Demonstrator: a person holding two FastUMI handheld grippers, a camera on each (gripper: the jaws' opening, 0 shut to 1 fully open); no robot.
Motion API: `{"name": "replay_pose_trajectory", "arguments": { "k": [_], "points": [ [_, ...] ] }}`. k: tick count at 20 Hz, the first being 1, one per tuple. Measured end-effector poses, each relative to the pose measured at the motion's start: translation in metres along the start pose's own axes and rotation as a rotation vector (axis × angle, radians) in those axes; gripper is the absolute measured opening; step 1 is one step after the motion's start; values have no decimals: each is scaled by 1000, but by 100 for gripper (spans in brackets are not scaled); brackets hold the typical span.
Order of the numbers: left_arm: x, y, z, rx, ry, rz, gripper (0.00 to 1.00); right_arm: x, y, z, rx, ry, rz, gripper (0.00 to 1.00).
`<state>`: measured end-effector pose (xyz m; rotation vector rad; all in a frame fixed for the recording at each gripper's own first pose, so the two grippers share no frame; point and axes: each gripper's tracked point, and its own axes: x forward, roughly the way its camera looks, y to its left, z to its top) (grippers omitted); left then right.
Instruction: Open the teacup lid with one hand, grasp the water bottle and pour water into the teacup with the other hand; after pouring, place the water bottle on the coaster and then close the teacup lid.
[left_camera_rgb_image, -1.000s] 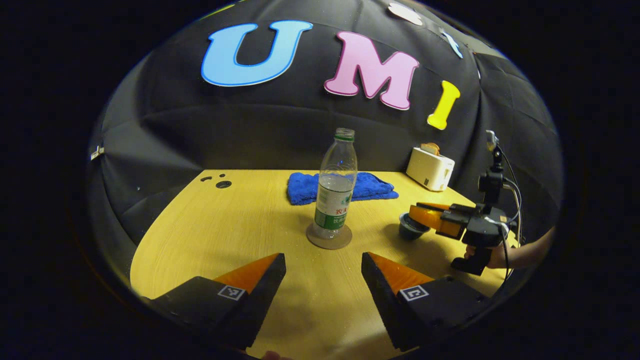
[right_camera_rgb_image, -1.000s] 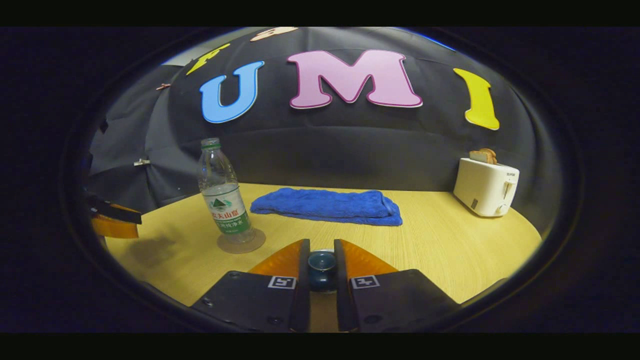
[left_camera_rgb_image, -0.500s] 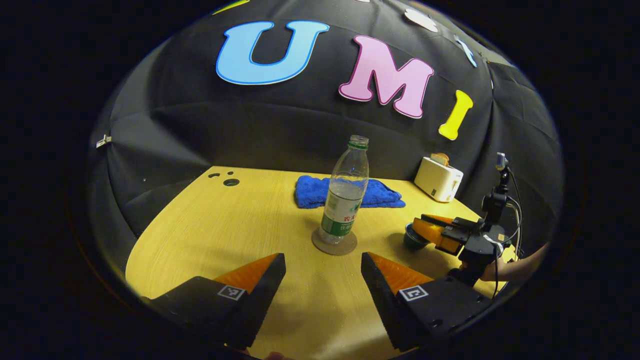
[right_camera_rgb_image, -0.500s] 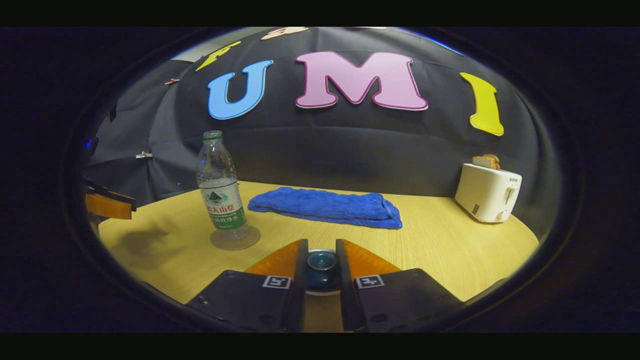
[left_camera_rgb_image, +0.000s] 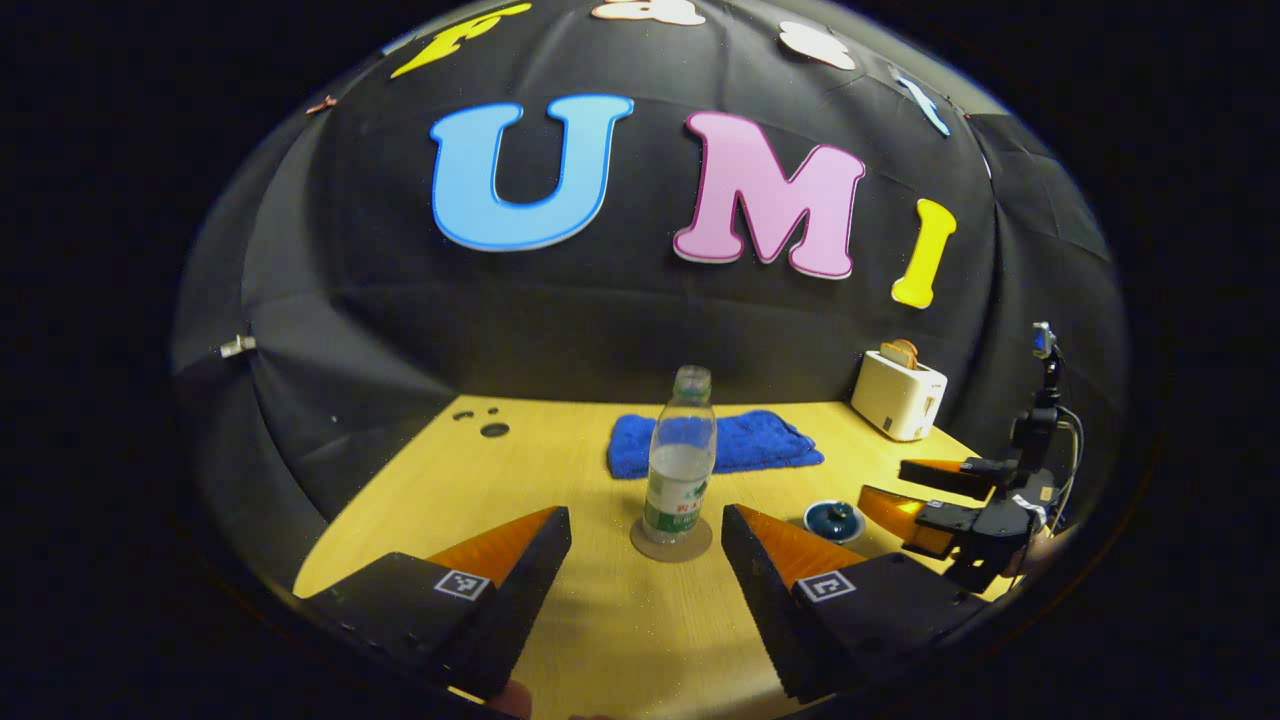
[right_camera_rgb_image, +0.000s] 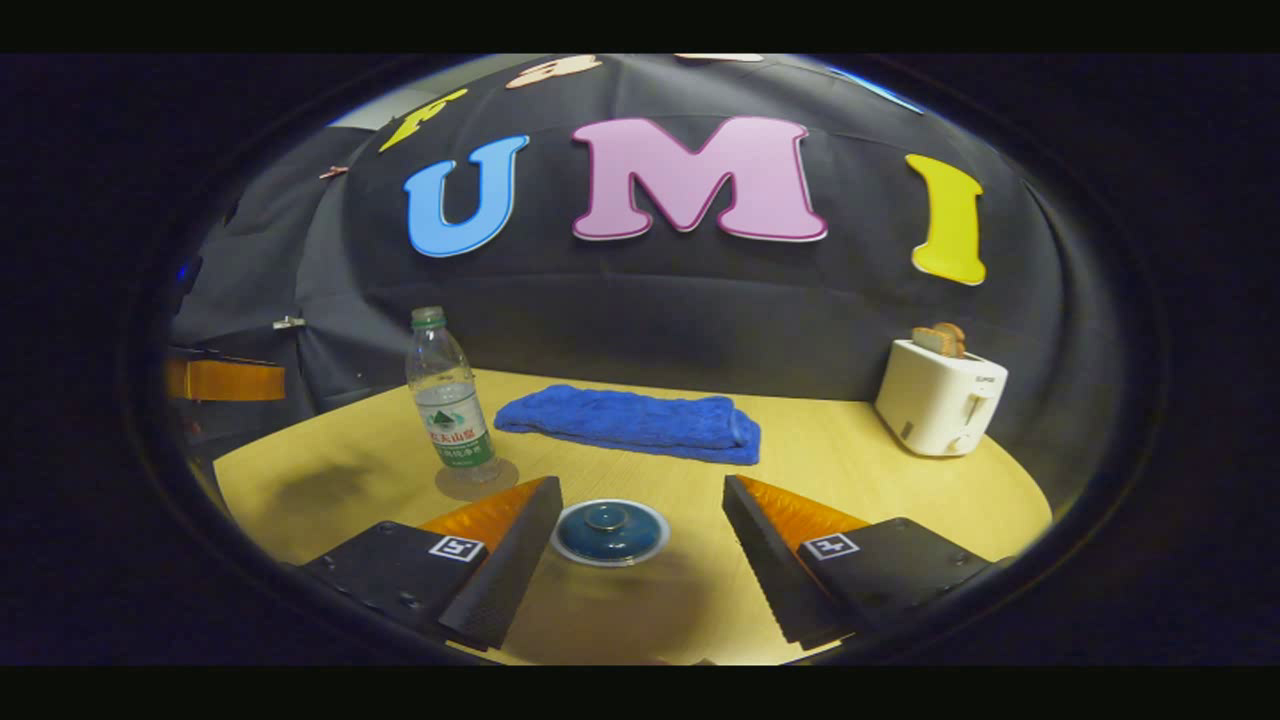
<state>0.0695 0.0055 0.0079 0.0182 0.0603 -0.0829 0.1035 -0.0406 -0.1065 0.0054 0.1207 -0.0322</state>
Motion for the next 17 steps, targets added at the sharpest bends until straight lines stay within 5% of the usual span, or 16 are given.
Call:
{"name": "replay_pose_trajectory", "arguments": {
  "k": [9,17],
  "points": [
    [-66,-33,97,79,-162,172,94,-81,-32,104,95,-69,-74,99],
    [-108,-66,82,-19,-156,117,94,-146,-13,122,103,-83,-90,99]
  ]
}}
